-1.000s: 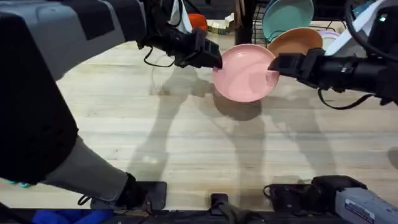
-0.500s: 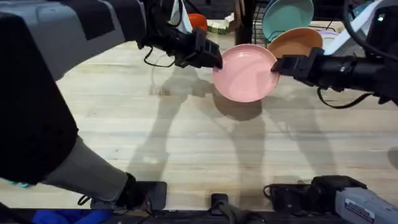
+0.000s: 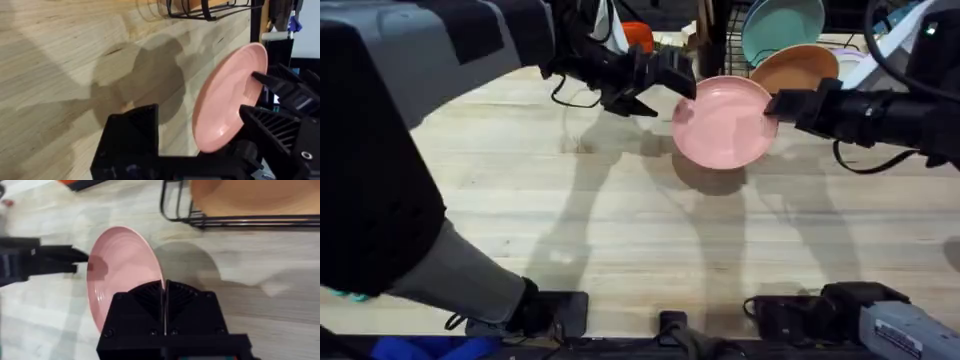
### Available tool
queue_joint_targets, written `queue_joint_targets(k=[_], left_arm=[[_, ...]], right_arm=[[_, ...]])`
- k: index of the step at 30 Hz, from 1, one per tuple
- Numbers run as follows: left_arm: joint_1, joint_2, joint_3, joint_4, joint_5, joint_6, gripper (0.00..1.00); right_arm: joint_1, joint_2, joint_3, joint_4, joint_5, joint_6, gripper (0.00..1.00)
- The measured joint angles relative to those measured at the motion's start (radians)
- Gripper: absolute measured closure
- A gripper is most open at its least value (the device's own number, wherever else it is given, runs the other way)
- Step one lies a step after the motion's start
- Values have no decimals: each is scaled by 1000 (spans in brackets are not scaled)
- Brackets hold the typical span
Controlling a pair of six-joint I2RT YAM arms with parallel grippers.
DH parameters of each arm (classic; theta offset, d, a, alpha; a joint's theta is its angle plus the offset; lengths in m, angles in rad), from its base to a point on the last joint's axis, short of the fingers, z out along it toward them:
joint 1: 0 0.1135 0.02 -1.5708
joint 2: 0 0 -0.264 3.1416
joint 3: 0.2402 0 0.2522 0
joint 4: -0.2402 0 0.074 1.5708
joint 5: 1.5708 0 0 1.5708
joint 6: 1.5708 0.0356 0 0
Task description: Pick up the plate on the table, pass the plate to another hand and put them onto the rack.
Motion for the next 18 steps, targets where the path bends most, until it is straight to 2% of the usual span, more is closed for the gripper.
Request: queue_joint_targets(k=[4,10,14,18], left_arm=[[16,0,0,0,34,-13,6],[85,0,0,1,129,-25,6],[110,-7,0,23,121,-26,6],[107,-62,0,50,48,-27,6]], right_arm=[[0,0,0,30,54,-2,973],[0,0,0,90,83,-48,973],[0,0,24,53,116,-113,974],[0,0,103,-12,165,-196,974]])
